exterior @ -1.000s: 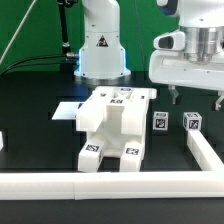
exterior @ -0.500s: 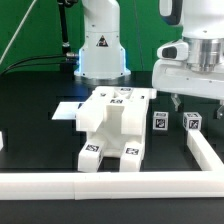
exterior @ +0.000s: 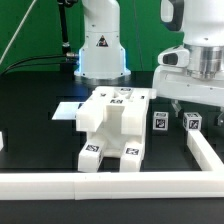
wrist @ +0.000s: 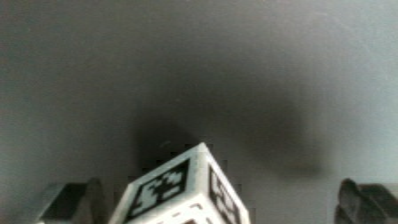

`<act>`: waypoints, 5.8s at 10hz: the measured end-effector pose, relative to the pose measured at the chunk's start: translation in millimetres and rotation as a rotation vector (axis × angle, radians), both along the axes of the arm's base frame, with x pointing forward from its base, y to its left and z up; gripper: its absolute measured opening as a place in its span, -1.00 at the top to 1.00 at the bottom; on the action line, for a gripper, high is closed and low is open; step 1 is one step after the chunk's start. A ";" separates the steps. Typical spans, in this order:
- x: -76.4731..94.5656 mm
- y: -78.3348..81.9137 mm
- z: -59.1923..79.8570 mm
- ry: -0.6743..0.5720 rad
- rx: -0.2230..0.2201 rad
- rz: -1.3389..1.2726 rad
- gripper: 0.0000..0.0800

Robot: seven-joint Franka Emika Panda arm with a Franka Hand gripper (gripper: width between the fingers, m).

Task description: Assemble chair

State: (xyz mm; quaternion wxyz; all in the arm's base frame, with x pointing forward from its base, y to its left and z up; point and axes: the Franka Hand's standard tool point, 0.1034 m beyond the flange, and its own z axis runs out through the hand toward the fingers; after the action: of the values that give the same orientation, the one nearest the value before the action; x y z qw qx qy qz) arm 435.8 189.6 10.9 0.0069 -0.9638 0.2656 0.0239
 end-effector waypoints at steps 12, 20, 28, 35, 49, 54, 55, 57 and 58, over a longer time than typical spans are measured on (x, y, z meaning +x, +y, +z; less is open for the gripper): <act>0.1 0.0 0.1 0.000 0.001 -0.005 0.29; 35.3 -51.5 131.3 0.040 0.108 0.087 0.29; 86.8 -98.1 134.7 -0.037 0.032 0.422 0.29; 103.9 -141.6 120.4 -0.040 -0.013 0.513 0.29; 104.3 -151.3 106.3 -0.043 -0.030 0.505 0.29; 104.2 -151.5 106.3 -0.043 -0.030 0.505 -0.43; 104.2 -151.5 106.3 -0.043 -0.030 0.505 -0.58; 104.2 -151.5 106.3 -0.043 -0.030 0.505 -0.61; 104.2 -151.5 106.3 -0.043 -0.030 0.505 -0.62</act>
Offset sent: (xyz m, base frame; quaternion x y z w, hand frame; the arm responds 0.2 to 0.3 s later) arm 0.0000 0.0000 0.0000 0.0000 0.0000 0.0000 1.0000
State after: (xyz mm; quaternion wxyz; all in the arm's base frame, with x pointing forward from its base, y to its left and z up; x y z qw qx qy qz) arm 540.0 38.1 117.2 -0.0078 -0.9998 0.0165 0.0004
